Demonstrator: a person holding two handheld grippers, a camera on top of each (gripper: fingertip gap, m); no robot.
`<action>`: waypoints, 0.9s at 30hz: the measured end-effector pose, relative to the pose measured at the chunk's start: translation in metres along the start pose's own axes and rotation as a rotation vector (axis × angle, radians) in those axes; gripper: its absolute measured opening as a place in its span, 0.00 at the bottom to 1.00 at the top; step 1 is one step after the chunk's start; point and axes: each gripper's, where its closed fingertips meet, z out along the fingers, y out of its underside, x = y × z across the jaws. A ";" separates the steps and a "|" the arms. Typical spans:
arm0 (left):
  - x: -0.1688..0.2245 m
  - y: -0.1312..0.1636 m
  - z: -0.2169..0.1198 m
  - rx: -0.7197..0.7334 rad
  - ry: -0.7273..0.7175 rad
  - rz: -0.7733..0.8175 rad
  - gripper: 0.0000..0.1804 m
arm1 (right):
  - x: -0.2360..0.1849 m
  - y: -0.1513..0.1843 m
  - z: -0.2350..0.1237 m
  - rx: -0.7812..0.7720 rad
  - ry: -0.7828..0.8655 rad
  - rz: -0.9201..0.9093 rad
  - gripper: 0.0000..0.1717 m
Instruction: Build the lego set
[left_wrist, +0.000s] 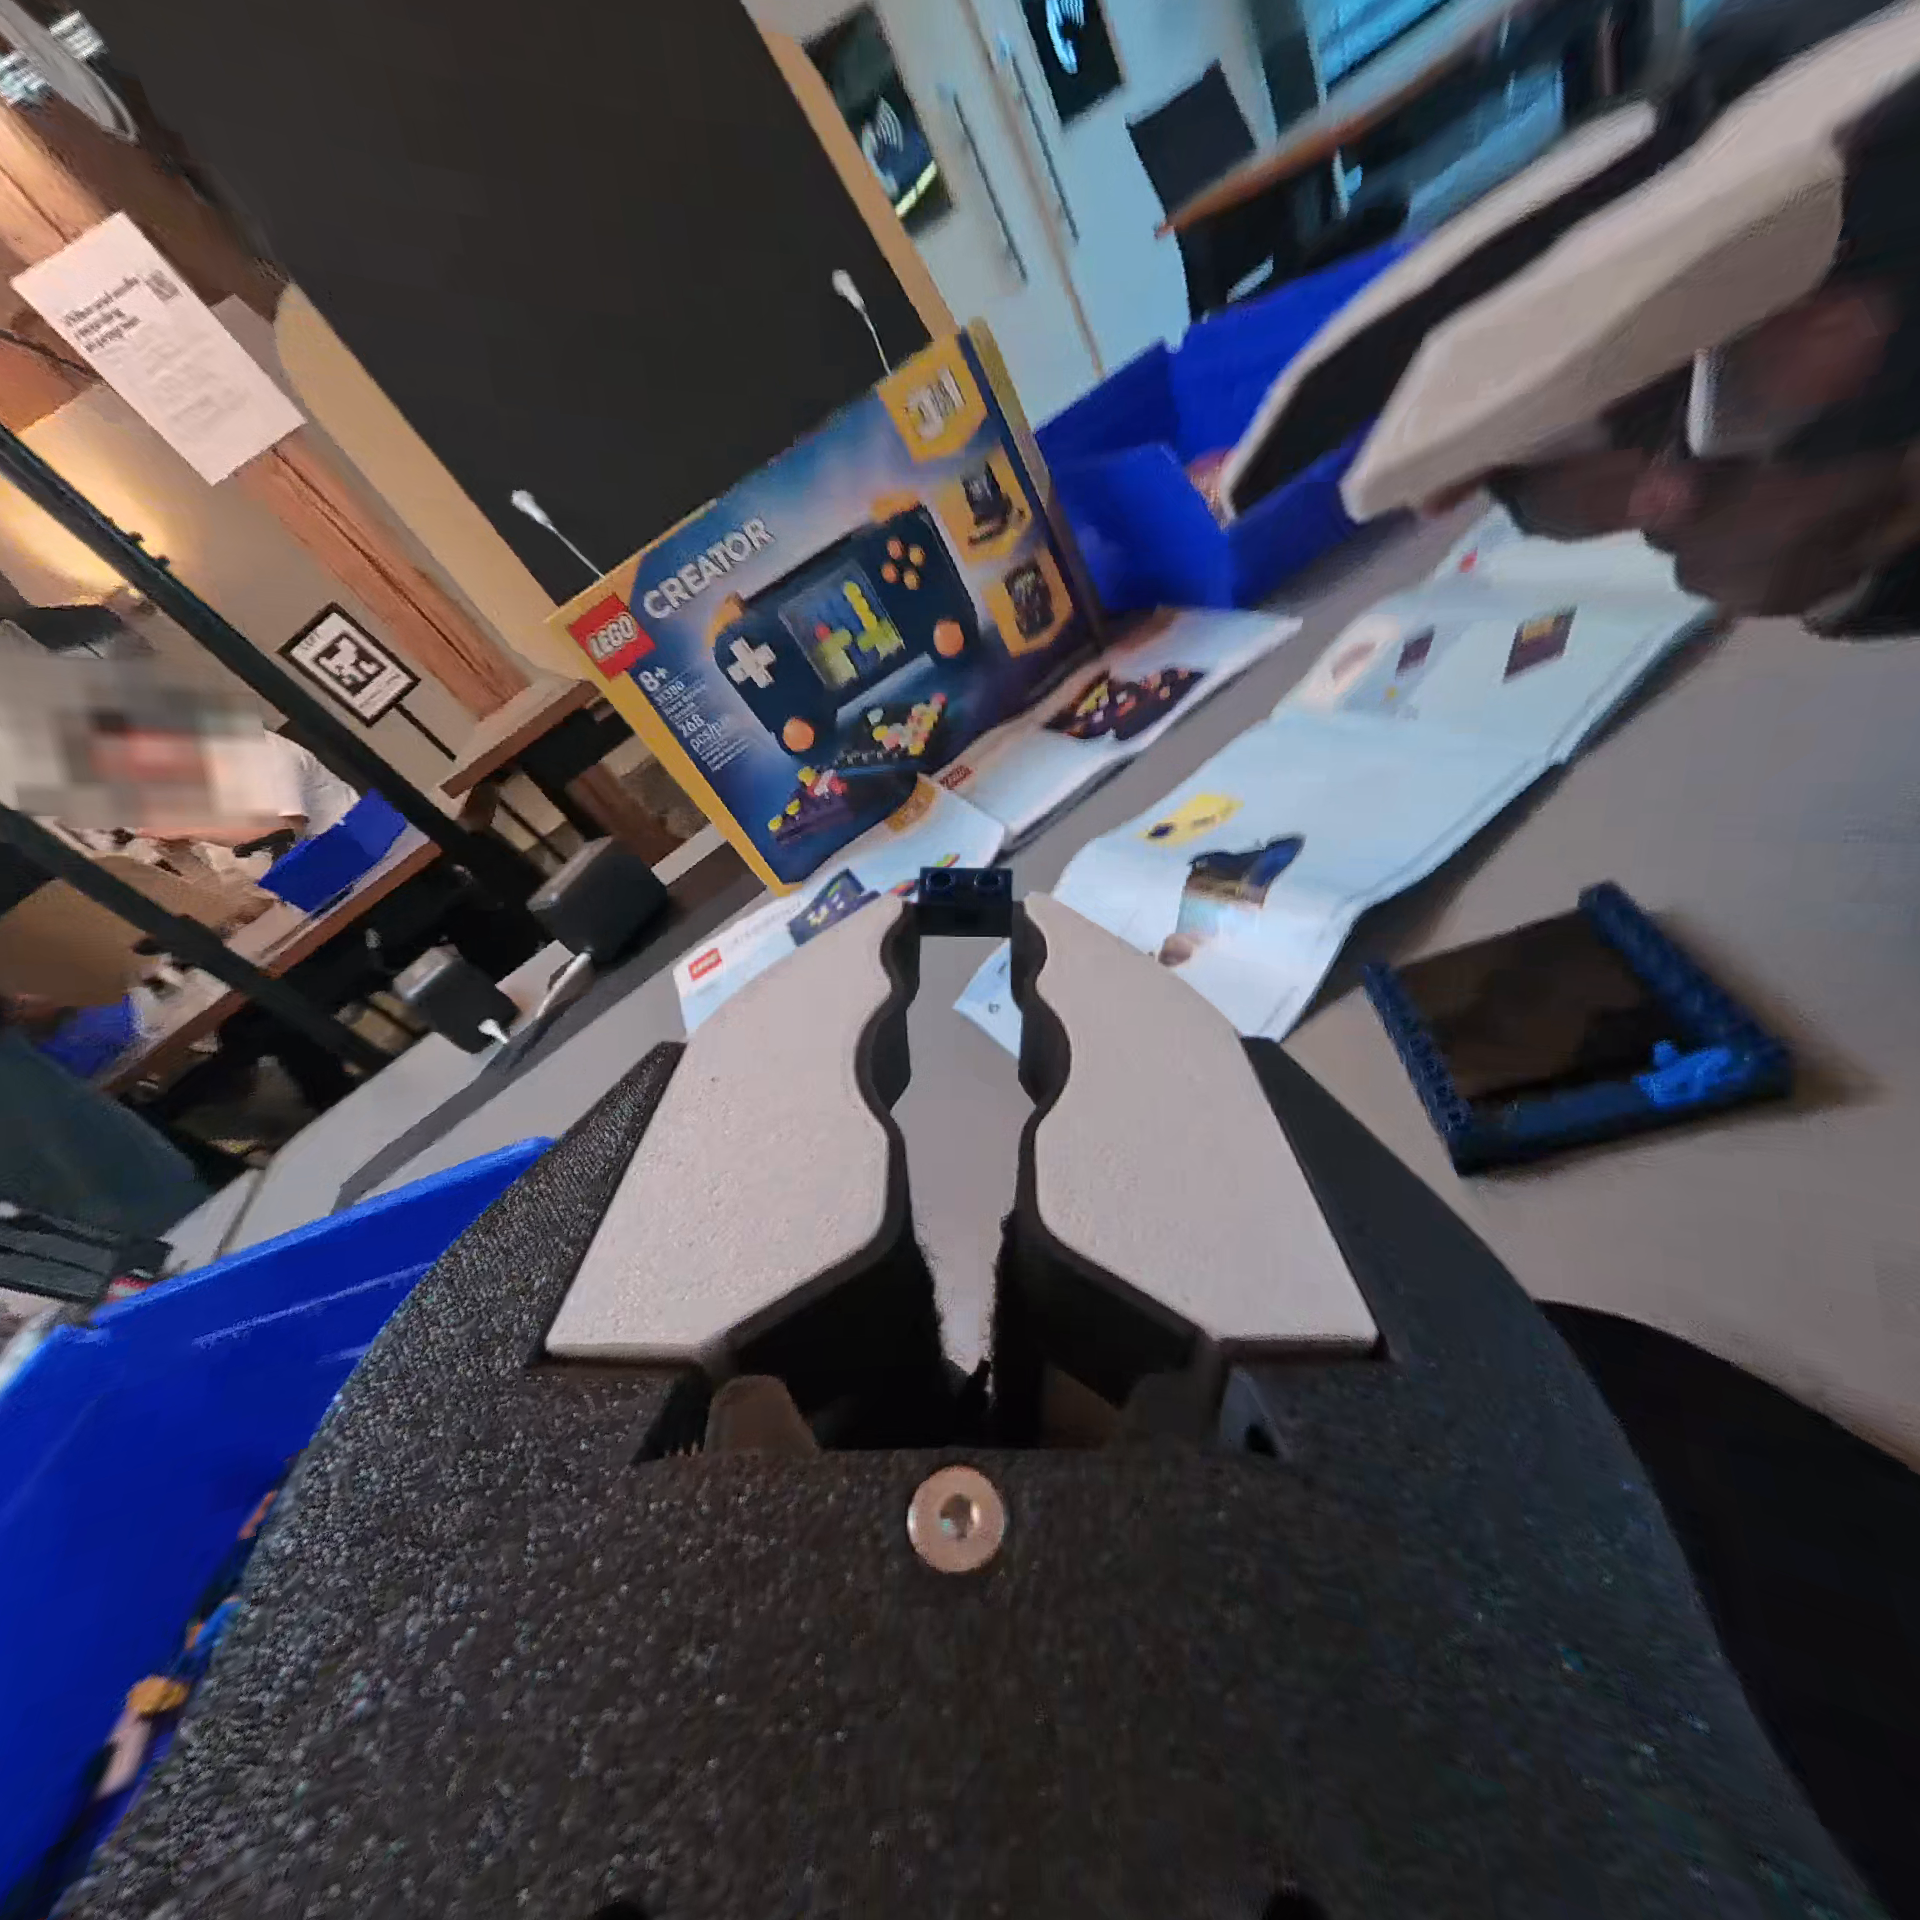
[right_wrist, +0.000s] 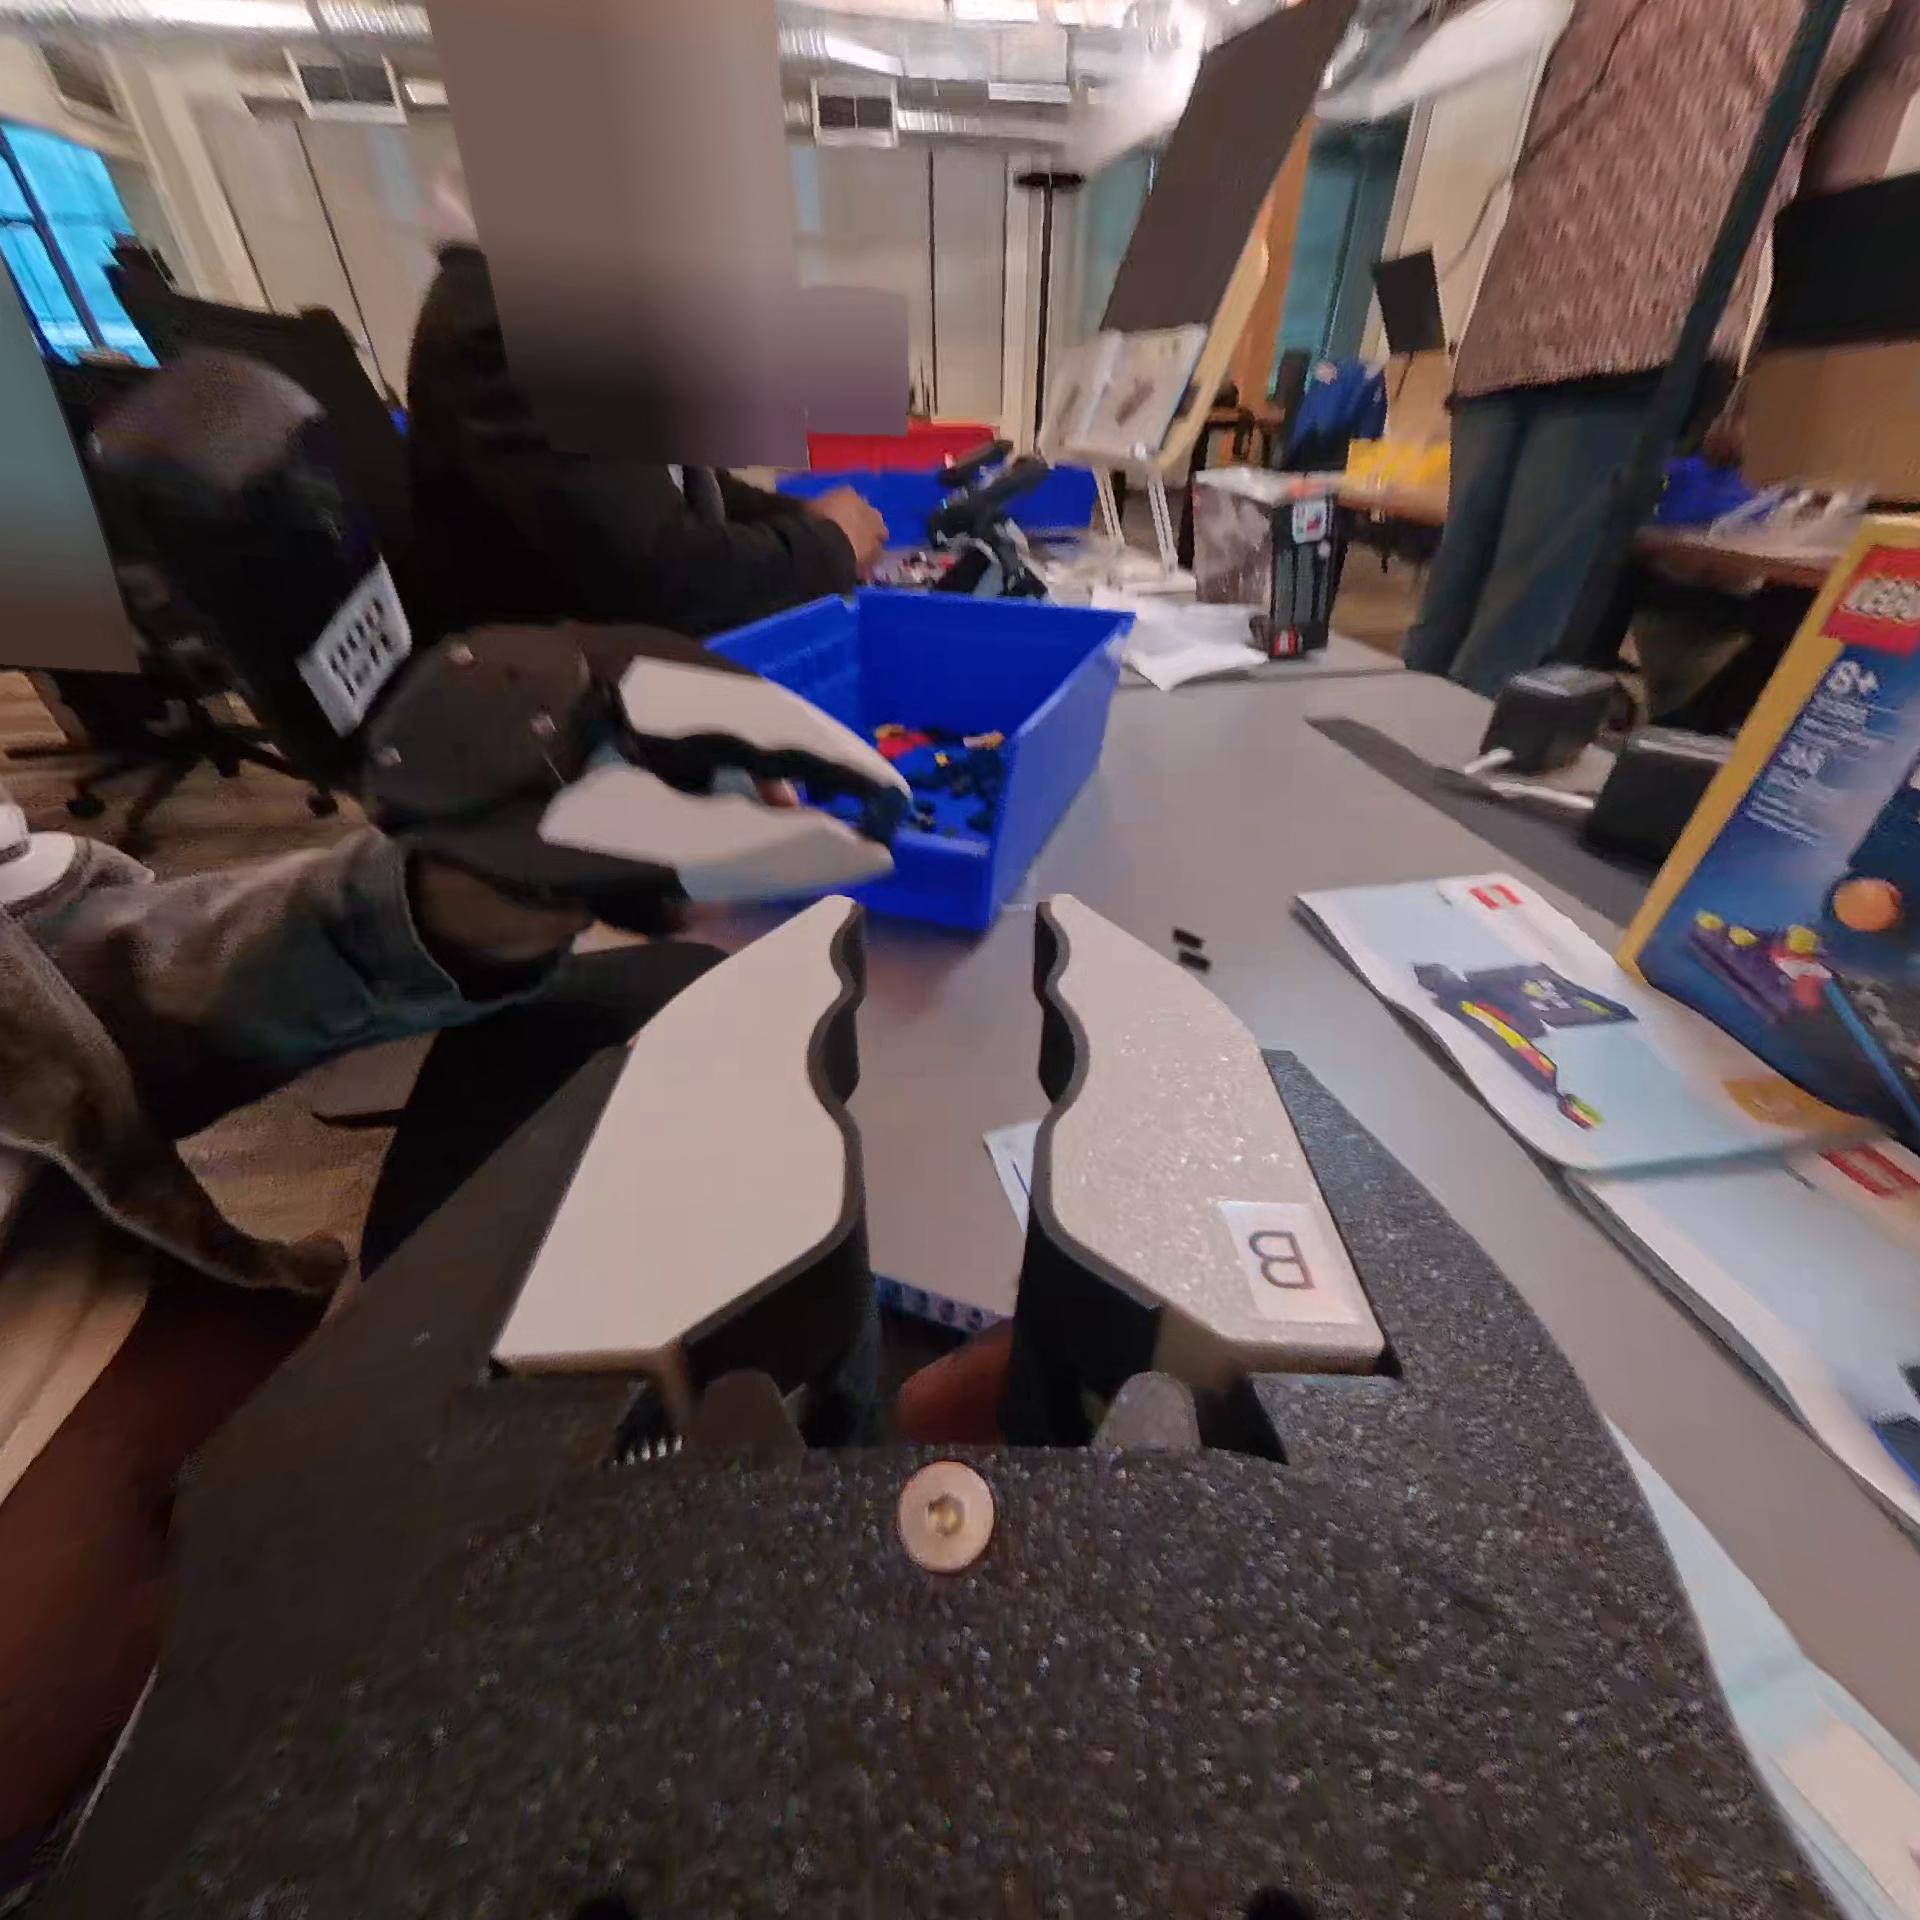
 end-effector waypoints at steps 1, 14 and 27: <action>0.005 0.002 0.003 -0.017 -0.009 0.048 0.09 | -0.003 0.003 0.004 0.004 -0.004 0.009 0.16; 0.049 -0.005 0.021 -0.104 -0.079 0.474 0.09 | -0.008 0.041 0.021 -0.137 0.025 0.053 0.11; 0.058 -0.007 0.023 -0.095 -0.042 0.519 0.09 | -0.005 0.048 0.020 -0.171 0.038 0.041 0.04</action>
